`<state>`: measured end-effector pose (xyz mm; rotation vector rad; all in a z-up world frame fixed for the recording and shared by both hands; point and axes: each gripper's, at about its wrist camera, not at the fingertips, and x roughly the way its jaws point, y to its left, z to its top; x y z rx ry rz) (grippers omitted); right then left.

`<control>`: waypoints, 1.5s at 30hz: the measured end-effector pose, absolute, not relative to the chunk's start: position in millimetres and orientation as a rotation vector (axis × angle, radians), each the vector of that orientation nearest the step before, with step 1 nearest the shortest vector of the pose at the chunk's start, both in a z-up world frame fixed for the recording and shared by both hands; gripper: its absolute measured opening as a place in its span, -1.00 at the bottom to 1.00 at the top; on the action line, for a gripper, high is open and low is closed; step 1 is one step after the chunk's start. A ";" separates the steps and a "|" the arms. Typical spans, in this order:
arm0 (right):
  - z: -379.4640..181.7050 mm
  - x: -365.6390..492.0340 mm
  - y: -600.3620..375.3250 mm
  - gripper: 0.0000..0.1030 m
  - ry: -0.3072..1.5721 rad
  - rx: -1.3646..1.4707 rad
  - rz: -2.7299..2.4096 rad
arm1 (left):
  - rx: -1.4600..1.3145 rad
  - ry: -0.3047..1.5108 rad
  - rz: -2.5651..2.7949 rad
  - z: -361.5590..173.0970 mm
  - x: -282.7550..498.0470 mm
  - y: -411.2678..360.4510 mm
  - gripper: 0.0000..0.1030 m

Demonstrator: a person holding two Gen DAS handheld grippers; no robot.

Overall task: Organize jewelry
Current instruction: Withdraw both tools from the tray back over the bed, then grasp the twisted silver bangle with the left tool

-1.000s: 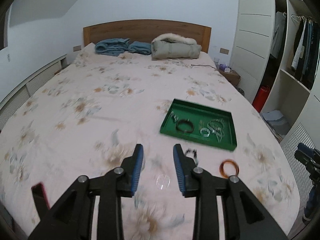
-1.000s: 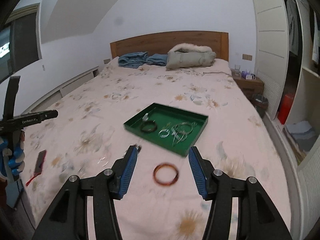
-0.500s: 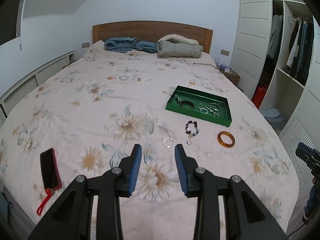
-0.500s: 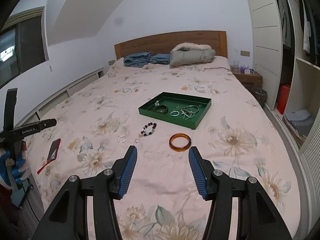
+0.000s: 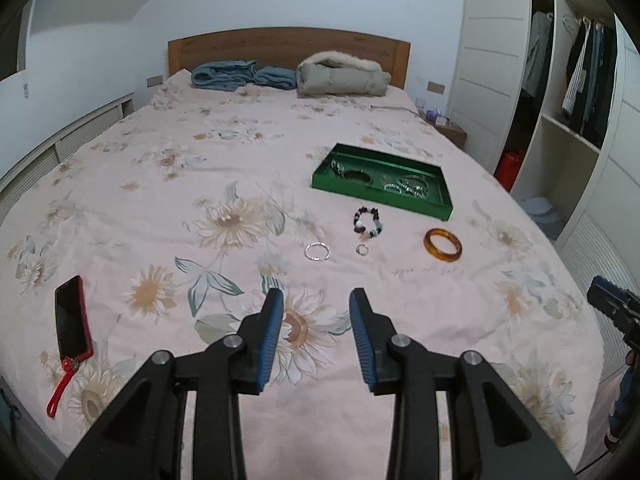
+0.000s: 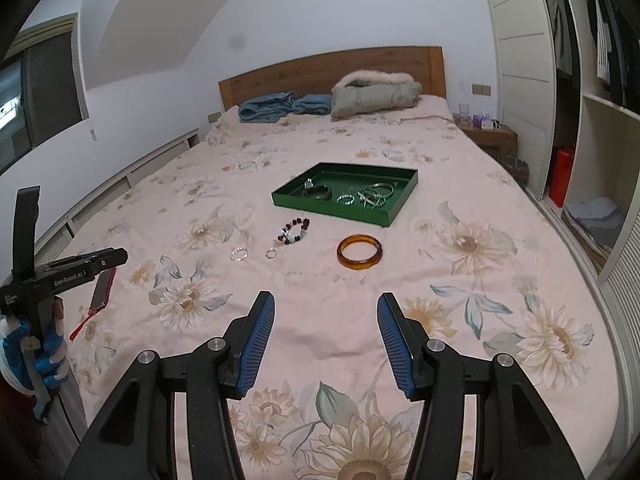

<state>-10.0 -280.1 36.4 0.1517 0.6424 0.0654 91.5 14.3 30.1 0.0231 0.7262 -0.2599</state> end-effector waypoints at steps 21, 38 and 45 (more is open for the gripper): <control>-59.5 105.2 -289.7 0.03 0.803 0.201 0.076 | 0.001 0.880 -0.349 -71.1 206.5 -25.4 -0.37; -105.6 225.8 -195.8 -0.19 0.887 0.073 0.296 | 0.085 0.982 -0.421 -129.7 308.2 -24.6 -0.56; -113.7 260.6 -174.0 -0.20 0.906 0.005 0.356 | 0.007 0.955 -0.425 -136.6 325.3 -8.8 -0.90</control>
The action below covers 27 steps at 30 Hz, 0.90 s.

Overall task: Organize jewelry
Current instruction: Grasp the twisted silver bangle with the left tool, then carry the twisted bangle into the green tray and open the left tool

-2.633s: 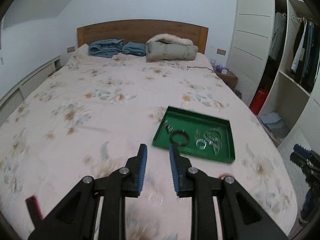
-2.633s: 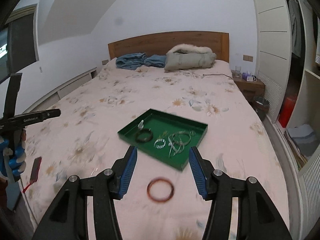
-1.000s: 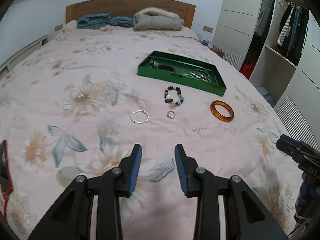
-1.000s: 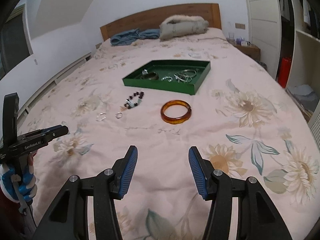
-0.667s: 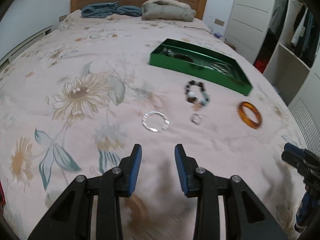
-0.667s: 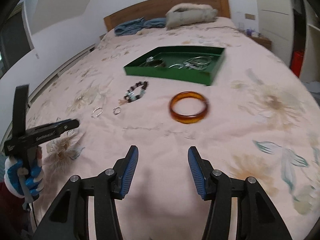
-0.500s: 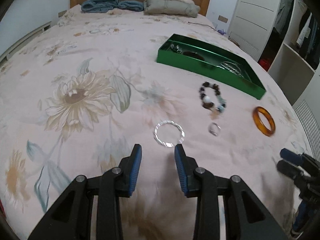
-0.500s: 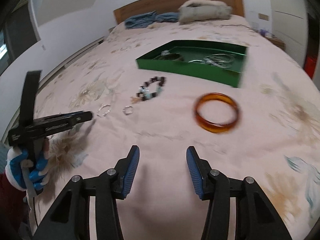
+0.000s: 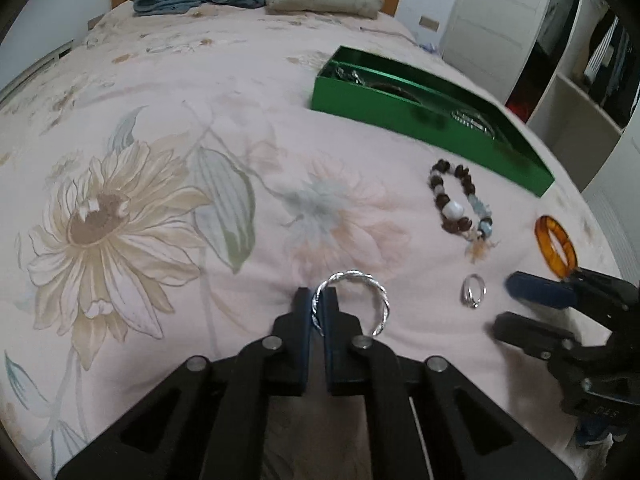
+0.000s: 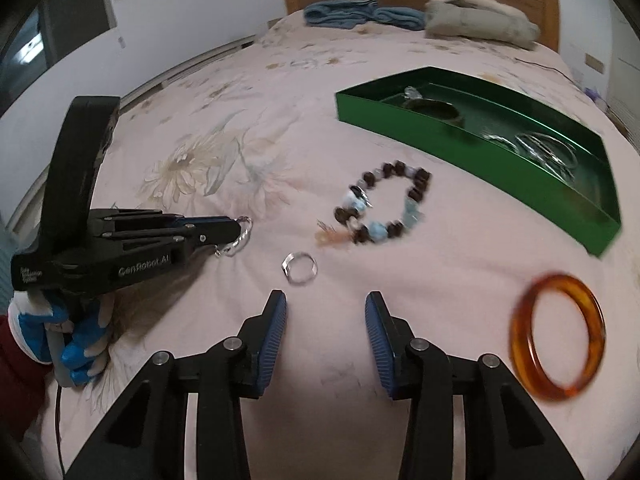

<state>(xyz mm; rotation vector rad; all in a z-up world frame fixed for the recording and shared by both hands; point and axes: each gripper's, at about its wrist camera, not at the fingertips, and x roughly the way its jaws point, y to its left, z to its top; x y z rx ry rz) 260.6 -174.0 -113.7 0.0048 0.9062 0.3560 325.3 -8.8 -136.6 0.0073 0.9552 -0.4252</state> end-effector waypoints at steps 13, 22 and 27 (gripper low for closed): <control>-123.3 274.3 -149.7 -0.62 0.915 -0.081 0.389 | 0.021 0.907 -0.405 -135.9 319.6 -12.9 -0.90; -93.1 220.1 -182.8 -0.62 0.869 -0.011 0.356 | 0.002 0.900 -0.391 -113.8 289.8 -14.5 -0.93; -67.5 190.4 -214.3 -0.62 0.834 0.008 0.299 | -0.010 0.887 -0.397 -94.1 273.7 -21.3 -0.93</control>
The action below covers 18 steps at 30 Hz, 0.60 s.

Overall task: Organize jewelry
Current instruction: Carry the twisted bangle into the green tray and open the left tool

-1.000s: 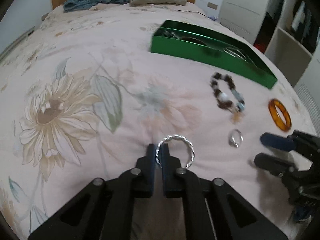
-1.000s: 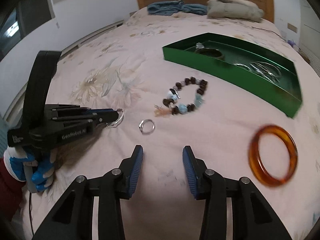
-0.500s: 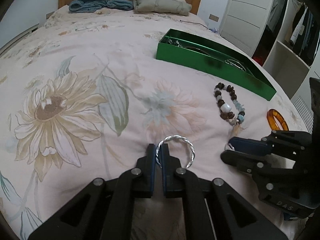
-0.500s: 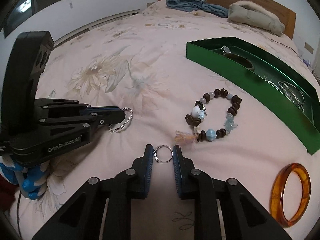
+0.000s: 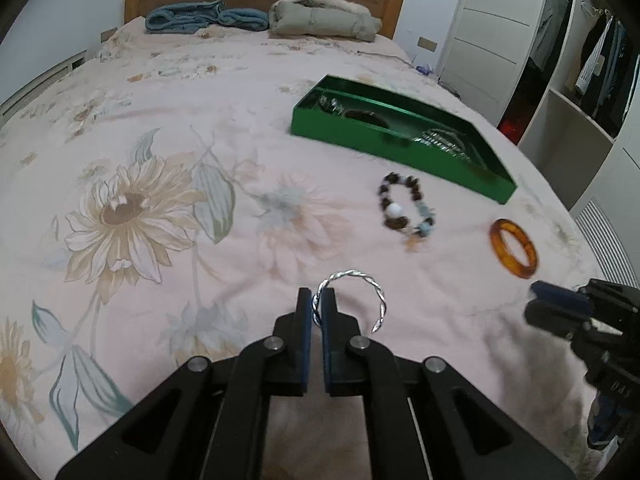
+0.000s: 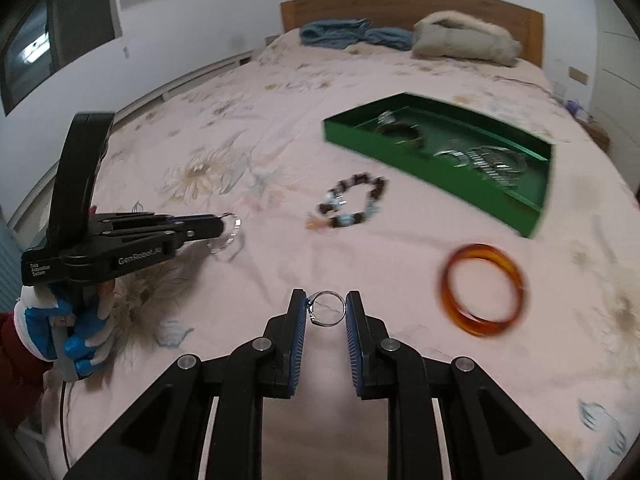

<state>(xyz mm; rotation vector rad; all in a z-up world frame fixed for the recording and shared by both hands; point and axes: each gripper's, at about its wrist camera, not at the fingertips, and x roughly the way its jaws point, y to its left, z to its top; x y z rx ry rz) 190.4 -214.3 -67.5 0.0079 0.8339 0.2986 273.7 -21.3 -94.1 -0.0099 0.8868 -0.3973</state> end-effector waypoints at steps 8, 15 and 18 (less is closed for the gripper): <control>-11.9 160.8 -258.0 -0.62 0.742 0.009 0.203 | -0.023 0.815 -0.426 -37.2 256.3 -39.2 -0.93; 60.9 198.7 -298.9 -0.62 0.646 0.023 0.121 | -0.027 0.762 -0.426 22.4 289.9 -69.7 -0.93; 90.8 235.6 -316.2 -0.62 0.602 0.040 0.081 | -0.029 0.743 -0.411 46.5 326.8 -90.4 -0.93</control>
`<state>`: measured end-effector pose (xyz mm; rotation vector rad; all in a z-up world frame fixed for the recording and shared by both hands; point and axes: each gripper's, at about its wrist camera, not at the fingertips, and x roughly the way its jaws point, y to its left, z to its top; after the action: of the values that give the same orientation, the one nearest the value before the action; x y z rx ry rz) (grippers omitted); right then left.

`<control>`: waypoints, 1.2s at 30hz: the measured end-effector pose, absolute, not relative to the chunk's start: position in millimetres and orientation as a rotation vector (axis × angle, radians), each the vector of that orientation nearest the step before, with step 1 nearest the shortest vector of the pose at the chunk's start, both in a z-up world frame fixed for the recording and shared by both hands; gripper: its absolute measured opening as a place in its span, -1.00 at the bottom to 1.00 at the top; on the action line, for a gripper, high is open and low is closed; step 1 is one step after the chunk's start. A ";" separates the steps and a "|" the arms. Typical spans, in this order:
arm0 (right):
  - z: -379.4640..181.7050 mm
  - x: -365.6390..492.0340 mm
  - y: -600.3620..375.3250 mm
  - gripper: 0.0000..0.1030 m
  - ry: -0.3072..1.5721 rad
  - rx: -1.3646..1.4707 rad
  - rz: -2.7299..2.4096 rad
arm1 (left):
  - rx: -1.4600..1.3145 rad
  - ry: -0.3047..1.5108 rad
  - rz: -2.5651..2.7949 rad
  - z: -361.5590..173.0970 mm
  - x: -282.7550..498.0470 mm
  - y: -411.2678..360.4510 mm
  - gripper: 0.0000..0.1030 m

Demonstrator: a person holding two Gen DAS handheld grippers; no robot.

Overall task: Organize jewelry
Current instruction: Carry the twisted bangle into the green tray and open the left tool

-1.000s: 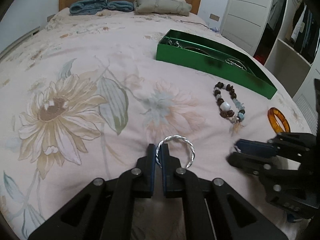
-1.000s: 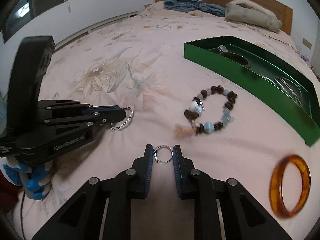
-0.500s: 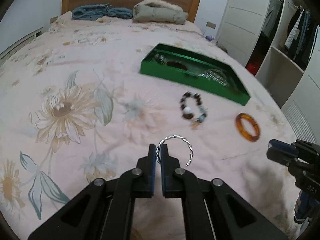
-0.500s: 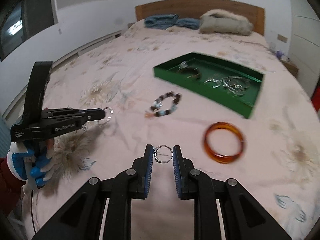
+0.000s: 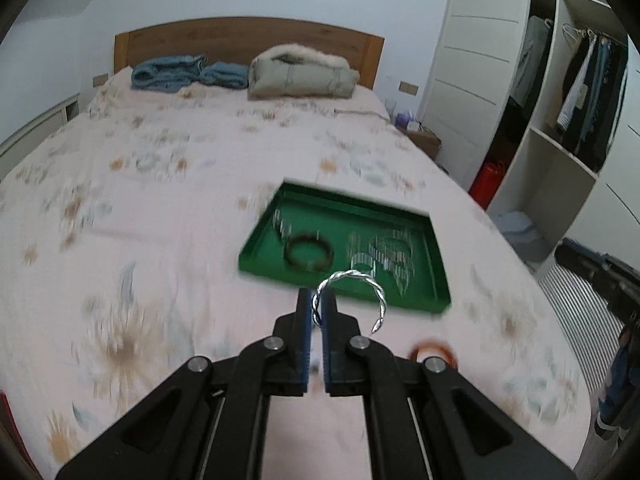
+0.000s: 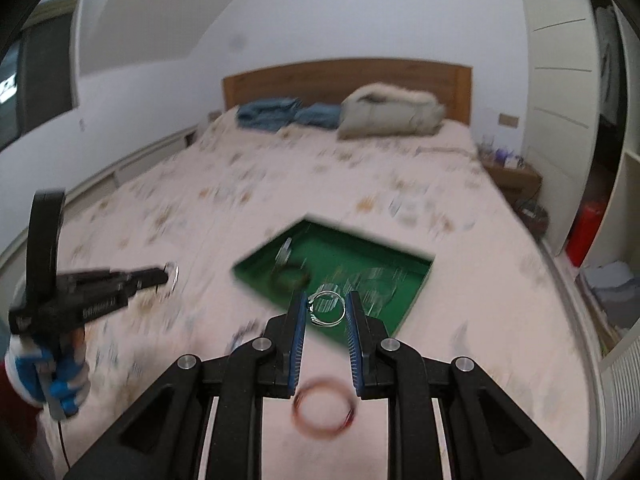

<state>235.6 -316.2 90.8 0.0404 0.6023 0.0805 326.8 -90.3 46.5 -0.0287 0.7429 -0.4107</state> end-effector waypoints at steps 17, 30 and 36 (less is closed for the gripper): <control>-57.5 435.4 -365.4 -0.63 0.849 0.051 0.024 | 0.112 0.929 -0.279 -68.5 520.4 -199.1 -0.93; -102.1 459.7 -363.0 -0.61 0.937 -0.062 0.018 | 0.136 0.979 -0.215 -112.9 560.8 -199.4 -0.92; -82.7 448.9 -360.9 -0.24 0.899 -0.044 0.032 | 0.072 0.951 -0.242 -91.7 552.2 -186.8 -0.88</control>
<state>448.9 -360.9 -82.7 -0.0440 0.8995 0.0315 552.2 -186.8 -91.7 0.0722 0.9508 -0.2419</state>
